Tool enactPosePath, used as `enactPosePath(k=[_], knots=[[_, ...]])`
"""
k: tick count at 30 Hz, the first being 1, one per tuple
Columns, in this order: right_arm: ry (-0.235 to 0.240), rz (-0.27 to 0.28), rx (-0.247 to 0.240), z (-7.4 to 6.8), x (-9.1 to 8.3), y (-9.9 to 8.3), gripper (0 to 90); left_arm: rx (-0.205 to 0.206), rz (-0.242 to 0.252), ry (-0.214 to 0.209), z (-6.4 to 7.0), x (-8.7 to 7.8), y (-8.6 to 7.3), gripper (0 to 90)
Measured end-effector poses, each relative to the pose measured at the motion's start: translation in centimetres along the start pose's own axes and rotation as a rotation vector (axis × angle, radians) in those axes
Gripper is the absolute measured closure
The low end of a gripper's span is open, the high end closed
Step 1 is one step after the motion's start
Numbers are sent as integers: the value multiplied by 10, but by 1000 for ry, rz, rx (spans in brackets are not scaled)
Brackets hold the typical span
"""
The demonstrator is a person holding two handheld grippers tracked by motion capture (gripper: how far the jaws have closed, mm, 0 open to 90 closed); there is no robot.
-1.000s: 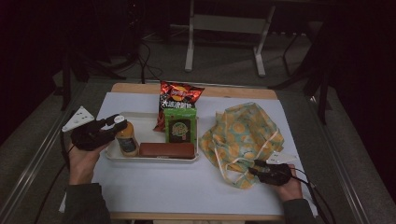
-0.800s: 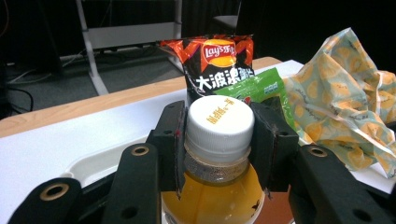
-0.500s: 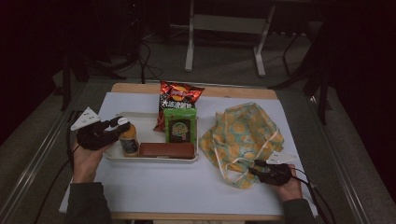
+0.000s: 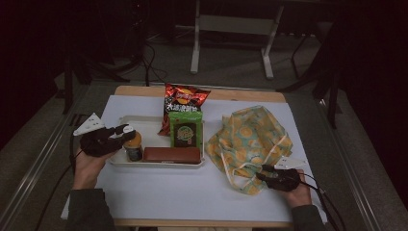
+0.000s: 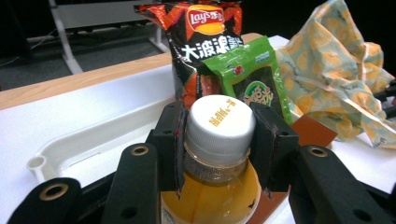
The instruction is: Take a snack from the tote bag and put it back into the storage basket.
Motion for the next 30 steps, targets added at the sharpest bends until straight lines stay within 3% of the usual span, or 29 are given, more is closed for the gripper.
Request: enactPosePath(k=[9, 19, 23, 30], knots=[[0, 1, 2, 0, 0, 0, 550, 6, 9, -37, 0, -2, -2, 578], [2, 1, 4, 0, 0, 0, 549, -50, 40, -74, -4, -1, -4, 561], [0, 1, 2, 0, 0, 0, 548, -61, 26, -47, -4, 0, -3, 501], [1, 1, 4, 0, 0, 0, 549, -31, 14, 3, 0, -1, 3, 464]])
Point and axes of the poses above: each handheld gripper's, and its own axes: x roughly forward along the jaws, y roughly out of its top, z roughly to its right, the point moved 5 cm from there along x, roughly forward along the jaws, and after that the axes turned 4 degrees about z, right-handed, at the moved point
